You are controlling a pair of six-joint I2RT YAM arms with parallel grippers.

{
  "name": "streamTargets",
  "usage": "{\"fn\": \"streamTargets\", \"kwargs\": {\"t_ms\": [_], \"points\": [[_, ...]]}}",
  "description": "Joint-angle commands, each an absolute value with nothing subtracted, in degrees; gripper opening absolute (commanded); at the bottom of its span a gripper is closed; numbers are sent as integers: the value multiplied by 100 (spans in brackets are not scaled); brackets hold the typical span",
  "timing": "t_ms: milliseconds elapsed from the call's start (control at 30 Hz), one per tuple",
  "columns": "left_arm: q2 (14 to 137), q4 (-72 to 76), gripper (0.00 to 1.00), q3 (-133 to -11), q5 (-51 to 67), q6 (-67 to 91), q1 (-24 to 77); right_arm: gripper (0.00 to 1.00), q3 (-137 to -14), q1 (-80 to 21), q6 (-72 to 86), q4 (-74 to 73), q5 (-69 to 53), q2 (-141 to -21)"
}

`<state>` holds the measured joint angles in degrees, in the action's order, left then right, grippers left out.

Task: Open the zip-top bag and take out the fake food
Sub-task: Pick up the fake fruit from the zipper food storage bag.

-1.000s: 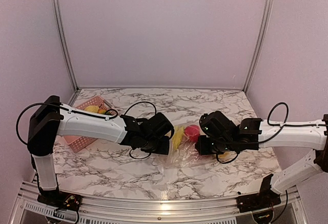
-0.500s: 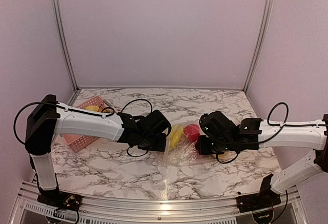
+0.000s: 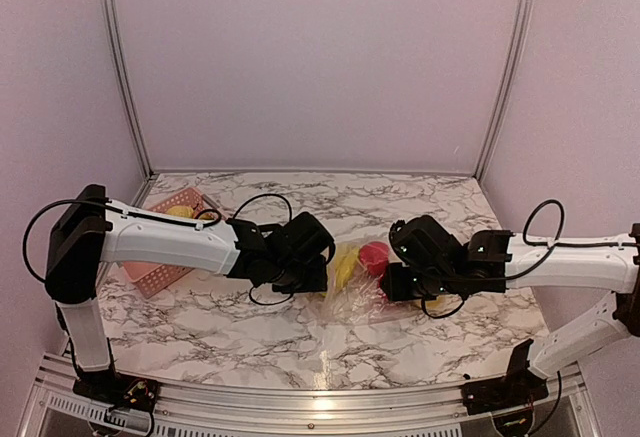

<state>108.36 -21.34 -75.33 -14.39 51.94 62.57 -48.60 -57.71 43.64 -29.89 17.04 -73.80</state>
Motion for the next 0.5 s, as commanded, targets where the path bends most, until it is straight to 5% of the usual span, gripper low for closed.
{"fn": "streamTargets", "kwargs": {"t_ms": [0,467], "points": [[11128,-2427,50,-7884,-1744,5366,6337,34,-4846,-5819,4210,-2844,1661,-7225],[10923,-2555,43,-7347,-1903,5611,6186,34,-4700,-5818,4213,-2691,1609,-7111]]}}
